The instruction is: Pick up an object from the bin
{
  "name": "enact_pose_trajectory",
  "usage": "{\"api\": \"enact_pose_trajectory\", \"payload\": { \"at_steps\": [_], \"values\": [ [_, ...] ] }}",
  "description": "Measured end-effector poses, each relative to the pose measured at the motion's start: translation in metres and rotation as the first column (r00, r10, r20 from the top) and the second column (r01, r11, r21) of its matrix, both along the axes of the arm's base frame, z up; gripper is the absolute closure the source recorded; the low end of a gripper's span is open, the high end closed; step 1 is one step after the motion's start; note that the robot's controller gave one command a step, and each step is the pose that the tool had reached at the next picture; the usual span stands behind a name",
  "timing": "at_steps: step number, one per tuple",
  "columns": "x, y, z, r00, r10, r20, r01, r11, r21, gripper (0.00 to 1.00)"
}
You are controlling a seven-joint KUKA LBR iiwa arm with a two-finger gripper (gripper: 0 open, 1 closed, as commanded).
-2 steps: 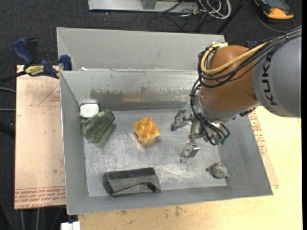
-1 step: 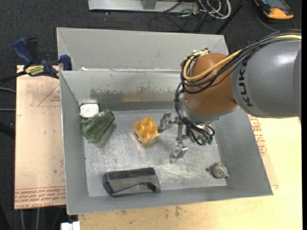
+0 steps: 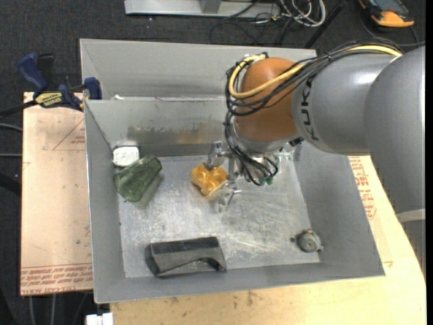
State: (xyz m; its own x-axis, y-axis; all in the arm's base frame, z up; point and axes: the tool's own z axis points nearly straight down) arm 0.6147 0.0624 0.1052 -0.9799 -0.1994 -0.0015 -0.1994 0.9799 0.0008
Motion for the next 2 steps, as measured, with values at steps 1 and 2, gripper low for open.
{"api": "enact_pose_trajectory", "payload": {
  "at_steps": [1,2],
  "values": [
    [0.0041,0.0289,-0.0202,0.928,0.372,0.026,-0.372,0.928,-0.011,1.00],
    [0.0041,0.0289,-0.0202,0.928,0.372,0.026,-0.372,0.928,-0.011,1.00]
  ]
}}
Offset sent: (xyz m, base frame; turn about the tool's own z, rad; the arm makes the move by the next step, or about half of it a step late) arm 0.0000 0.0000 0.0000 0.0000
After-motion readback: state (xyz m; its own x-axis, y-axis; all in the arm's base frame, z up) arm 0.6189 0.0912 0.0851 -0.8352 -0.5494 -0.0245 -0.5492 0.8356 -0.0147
